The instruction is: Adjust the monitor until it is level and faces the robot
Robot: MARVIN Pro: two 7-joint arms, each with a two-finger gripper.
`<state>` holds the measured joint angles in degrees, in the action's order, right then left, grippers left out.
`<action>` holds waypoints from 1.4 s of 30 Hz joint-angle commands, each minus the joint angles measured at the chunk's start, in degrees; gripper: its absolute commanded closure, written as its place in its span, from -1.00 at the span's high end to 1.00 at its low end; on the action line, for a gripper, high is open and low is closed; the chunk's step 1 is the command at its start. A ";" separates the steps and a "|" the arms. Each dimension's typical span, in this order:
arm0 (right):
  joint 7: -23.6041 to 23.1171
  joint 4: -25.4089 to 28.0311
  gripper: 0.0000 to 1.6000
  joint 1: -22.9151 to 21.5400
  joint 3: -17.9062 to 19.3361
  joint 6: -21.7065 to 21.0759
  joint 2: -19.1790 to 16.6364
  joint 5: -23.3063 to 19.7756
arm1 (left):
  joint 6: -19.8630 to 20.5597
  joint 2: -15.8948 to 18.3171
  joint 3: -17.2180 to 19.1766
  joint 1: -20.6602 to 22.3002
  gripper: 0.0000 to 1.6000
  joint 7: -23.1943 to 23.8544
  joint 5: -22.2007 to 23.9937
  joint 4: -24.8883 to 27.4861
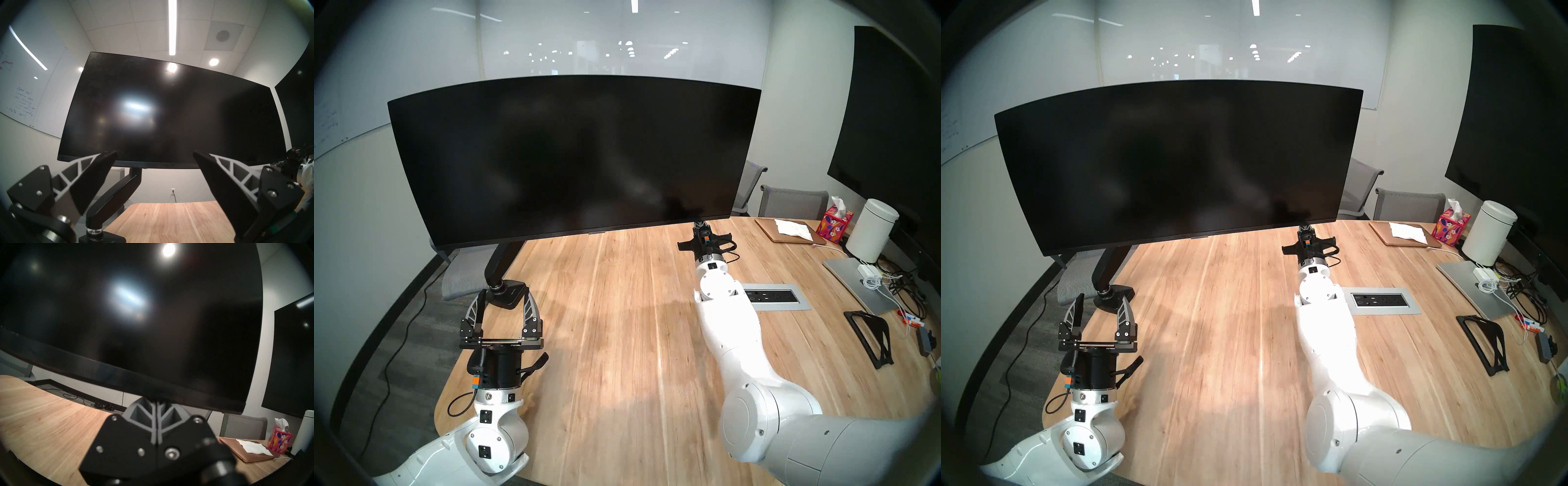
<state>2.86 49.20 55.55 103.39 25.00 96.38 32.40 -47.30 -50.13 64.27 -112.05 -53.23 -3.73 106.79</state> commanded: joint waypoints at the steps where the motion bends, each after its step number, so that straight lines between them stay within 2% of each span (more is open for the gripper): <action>1: 0.44 4.32 -1.00 -4.75 -1.13 2.92 0.25 -0.06 | -0.17 -0.09 0.06 0.11 1.00 -0.06 -0.07 0.62; 42: 1.18 4.25 -1.00 -4.97 -2.00 2.73 0.40 -0.31 | -0.17 -0.09 0.06 0.11 1.00 -0.06 -0.07 0.61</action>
<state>3.94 49.35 55.43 102.82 24.99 96.36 31.93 -47.31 -50.13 64.27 -112.04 -53.23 -3.73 106.78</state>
